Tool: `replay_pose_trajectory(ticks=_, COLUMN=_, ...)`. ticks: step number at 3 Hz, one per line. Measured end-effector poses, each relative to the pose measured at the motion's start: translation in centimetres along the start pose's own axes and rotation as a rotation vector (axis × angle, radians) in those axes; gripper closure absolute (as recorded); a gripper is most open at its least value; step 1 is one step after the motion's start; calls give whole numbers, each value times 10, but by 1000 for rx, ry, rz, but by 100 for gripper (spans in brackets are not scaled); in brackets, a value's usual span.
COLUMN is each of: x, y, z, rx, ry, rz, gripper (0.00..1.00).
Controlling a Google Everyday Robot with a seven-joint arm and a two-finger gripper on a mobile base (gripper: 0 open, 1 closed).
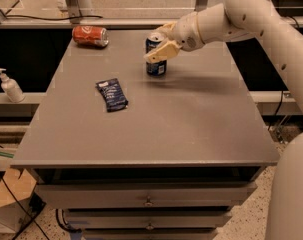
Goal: Pick pepsi can
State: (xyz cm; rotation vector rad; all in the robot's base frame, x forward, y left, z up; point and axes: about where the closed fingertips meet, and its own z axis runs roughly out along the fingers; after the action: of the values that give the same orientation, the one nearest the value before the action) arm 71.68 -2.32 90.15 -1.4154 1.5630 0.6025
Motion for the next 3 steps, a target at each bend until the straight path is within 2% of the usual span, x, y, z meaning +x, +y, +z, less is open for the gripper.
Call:
replay_pose_trajectory(ticks=1, x=-10, y=1, z=-4, rx=5, ry=-17, rz=-12, gripper=63)
replay_pose_trajectory(ticks=2, x=-40, y=4, z=-20, rx=29, ry=-13, rz=-72, gripper=86)
replay_pose_trajectory(ticks=3, x=-107, y=3, z=-68, rx=122, ry=-14, rz=-212, gripper=100)
